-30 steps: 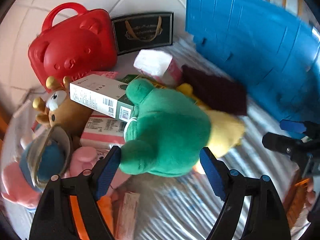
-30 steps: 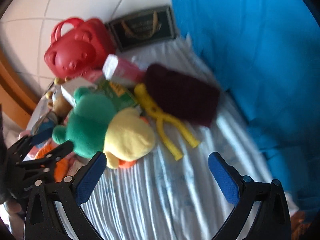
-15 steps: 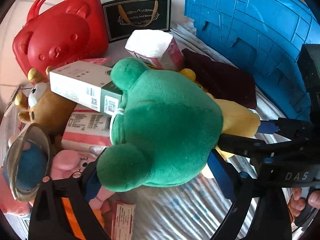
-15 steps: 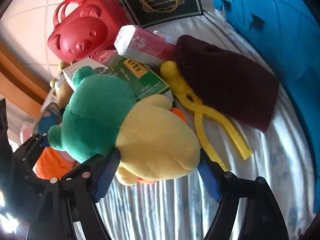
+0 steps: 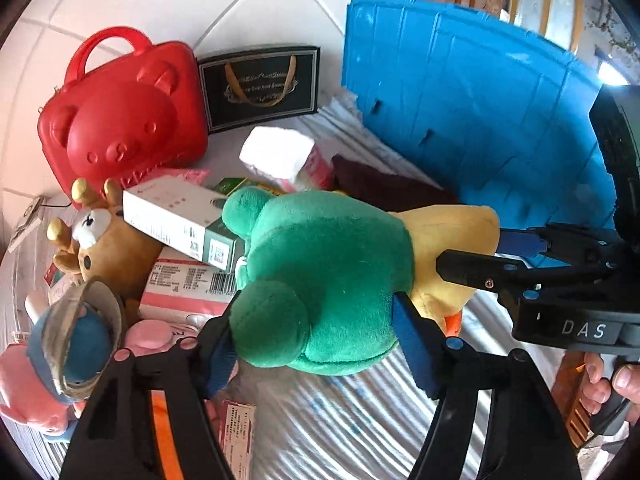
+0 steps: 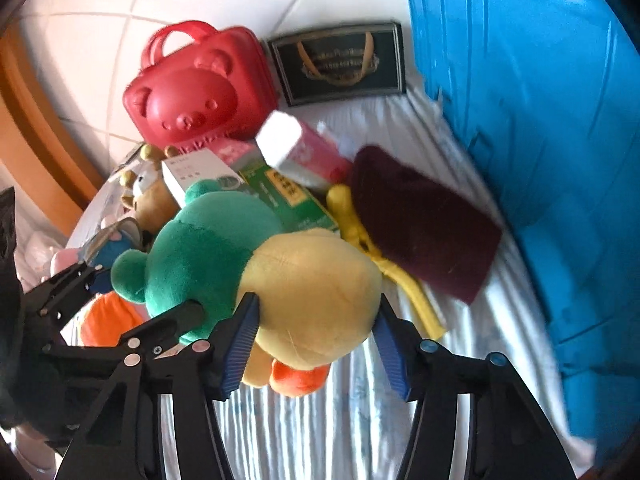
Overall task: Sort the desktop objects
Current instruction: 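Grasp the green-yellow plush toy with both tools together, then carry the green-yellow plush toy into the blue crate and open both tools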
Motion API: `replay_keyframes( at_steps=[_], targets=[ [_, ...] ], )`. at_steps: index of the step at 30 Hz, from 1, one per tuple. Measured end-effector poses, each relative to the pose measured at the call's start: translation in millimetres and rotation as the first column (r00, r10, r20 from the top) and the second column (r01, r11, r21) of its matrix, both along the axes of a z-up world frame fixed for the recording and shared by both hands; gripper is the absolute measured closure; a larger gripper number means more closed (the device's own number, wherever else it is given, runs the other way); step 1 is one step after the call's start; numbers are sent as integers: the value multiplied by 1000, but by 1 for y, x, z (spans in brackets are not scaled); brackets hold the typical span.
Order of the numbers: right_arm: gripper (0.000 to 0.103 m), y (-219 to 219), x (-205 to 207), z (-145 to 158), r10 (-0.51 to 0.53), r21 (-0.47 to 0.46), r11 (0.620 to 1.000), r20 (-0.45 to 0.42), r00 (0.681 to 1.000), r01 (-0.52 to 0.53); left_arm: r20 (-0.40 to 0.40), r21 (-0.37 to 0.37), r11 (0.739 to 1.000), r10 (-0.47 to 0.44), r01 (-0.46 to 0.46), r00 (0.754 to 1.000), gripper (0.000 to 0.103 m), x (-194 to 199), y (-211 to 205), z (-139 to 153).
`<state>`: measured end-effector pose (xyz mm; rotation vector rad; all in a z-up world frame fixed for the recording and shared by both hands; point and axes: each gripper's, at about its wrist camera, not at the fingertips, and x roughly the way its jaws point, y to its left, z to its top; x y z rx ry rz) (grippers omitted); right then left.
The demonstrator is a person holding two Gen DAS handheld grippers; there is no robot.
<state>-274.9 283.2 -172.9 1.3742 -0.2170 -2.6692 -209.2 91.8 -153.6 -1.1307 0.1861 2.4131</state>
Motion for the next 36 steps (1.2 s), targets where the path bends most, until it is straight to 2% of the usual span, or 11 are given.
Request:
replay_keyframes(
  at_steps=[3,7,12,13,18,22,25,26,27,29,36],
  targets=[
    [48,-1,7,15,1,11,1000,-22,1000,-1,-11,12,1000,-5,6,1000,33,6,0,10],
    [48,1,11,14,5,8,1000,54,999,-5,63,11,1000,-17,16,998,33,14,-1,1],
    [48,-1,16,-30,26,8,1000,164,986,-28,170,-44,999,-7,15,986,30,20,2,-44],
    [48,-2,18,-43,26,5,1000,188,982,-27,183,-59,998,-4,15,983,22,21,2,-53],
    [14,2,33,-64,11,-77,997,181,983,3,142,-116,991,-47,64,989,10,32,6,-65],
    [4,0,38,-77,-5,-87,996,192,981,22,108,-177,980,-69,88,992,6,35,16,-67],
    [9,-1,38,-88,-9,-117,993,209,978,34,122,-204,973,-83,107,989,6,30,22,-76],
    [15,-2,36,-92,-10,-119,992,212,977,36,117,-203,973,-88,111,989,11,30,23,-77],
    [36,-3,36,-94,7,-157,987,210,978,27,111,-199,974,-90,111,990,14,30,22,-76],
    [38,-6,37,-85,4,-142,990,189,982,23,97,-172,979,-90,106,991,22,31,20,-68],
    [40,-6,42,-24,-3,-76,997,56,998,7,-28,-100,991,-94,91,995,23,35,19,-5]
  ],
)
